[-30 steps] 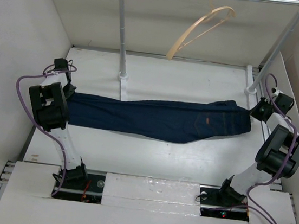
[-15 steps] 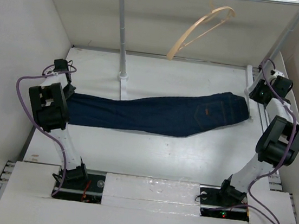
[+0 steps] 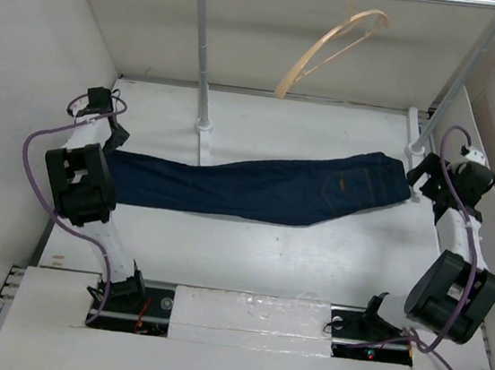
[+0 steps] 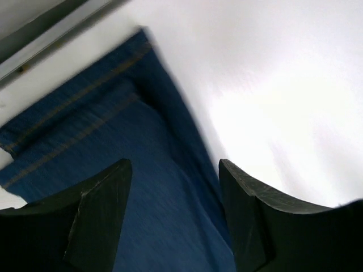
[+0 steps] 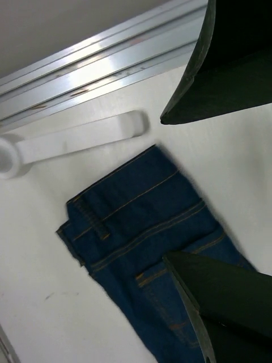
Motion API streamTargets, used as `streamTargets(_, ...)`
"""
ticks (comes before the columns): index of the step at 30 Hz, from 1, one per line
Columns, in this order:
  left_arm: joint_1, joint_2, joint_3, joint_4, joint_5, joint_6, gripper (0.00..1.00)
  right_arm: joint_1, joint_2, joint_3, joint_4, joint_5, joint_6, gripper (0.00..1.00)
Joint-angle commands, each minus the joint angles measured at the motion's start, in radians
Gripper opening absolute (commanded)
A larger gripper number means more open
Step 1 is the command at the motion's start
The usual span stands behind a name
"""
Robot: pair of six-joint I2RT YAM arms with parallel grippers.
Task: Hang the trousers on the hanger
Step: Fold the trousers at the center of the board.
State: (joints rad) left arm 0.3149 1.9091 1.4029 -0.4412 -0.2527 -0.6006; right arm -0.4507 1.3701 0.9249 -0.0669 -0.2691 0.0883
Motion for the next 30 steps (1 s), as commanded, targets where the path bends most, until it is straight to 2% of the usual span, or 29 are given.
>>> streamTargets(1, -0.124, -0.166, 0.002, 0.016, 0.016, 0.015, 0.59, -0.087, 0.007, -0.182, 0.133, -0.126, 0.094, 0.97)
streamTargets(3, -0.199, -0.222, -0.037, 0.038, 0.032, 0.019, 0.59, -0.117, 0.034, -0.201, 0.158, -0.209, 0.096, 0.97)
streamTargets(4, -0.285, -0.240, -0.047, 0.039, 0.035, 0.018, 0.59, -0.117, 0.034, -0.190, 0.159, -0.223, 0.096, 0.97)
streamTargets(5, -0.331, -0.269, -0.070, 0.041, 0.036, 0.013, 0.59, -0.117, 0.141, -0.186, 0.173, -0.234, 0.100, 0.97)
streamTargets(7, -0.426, -0.303, -0.106, 0.061, 0.062, 0.002, 0.58, -0.117, 0.173, -0.184, 0.196, -0.249, 0.134, 0.97)
streamTargets(8, -0.524, -0.315, -0.134, 0.068, 0.090, -0.010, 0.58, -0.117, 0.193, -0.187, 0.225, -0.249, 0.148, 0.97)
streamTargets(10, -0.626, -0.341, -0.159, 0.085, 0.107, -0.034, 0.57, -0.106, 0.217, -0.189, 0.252, -0.243, 0.186, 0.97)
streamTargets(12, -0.759, -0.340, -0.177, 0.097, 0.121, -0.082, 0.57, -0.106, 0.259, -0.179, 0.269, -0.243, 0.215, 0.95)
streamTargets(16, -0.928, -0.299, -0.170, 0.121, 0.132, -0.151, 0.57, -0.083, 0.300, -0.175, 0.308, -0.211, 0.268, 0.85)
streamTargets(17, -0.956, -0.279, -0.160, 0.124, 0.122, -0.160, 0.57, -0.068, 0.310, -0.170, 0.308, -0.202, 0.275, 0.76)
streamTargets(19, -1.017, -0.263, -0.156, 0.130, 0.109, -0.189, 0.57, -0.043, 0.342, -0.172, 0.353, -0.209, 0.320, 0.70)
streamTargets(20, -1.028, -0.249, -0.160, 0.142, 0.110, -0.198, 0.57, -0.043, 0.346, -0.176, 0.371, -0.211, 0.336, 0.53)
streamTargets(22, -1.047, -0.242, -0.169, 0.163, 0.128, -0.217, 0.57, -0.019, 0.365, -0.181, 0.413, -0.194, 0.364, 0.36)
streamTargets(23, -1.060, -0.231, -0.182, 0.183, 0.122, -0.220, 0.57, -0.019, 0.371, -0.181, 0.421, -0.194, 0.370, 0.14)
streamTargets(24, -1.060, -0.223, -0.186, 0.183, 0.116, -0.222, 0.57, -0.019, 0.365, -0.182, 0.423, -0.196, 0.373, 0.05)
streamTargets(25, -1.060, -0.216, -0.188, 0.182, 0.112, -0.229, 0.56, -0.019, 0.328, -0.198, 0.417, -0.188, 0.370, 0.00)
streamTargets(26, -1.060, -0.196, -0.206, 0.179, 0.096, -0.228, 0.56, -0.019, 0.246, -0.225, 0.392, -0.161, 0.323, 0.00)
streamTargets(27, -1.060, -0.196, -0.206, 0.179, 0.096, -0.228, 0.56, -0.019, 0.245, -0.225, 0.392, -0.142, 0.323, 0.00)
streamTargets(30, -1.060, -0.177, -0.249, 0.190, 0.089, -0.215, 0.56, -0.045, 0.011, -0.255, 0.204, -0.041, 0.201, 0.00)
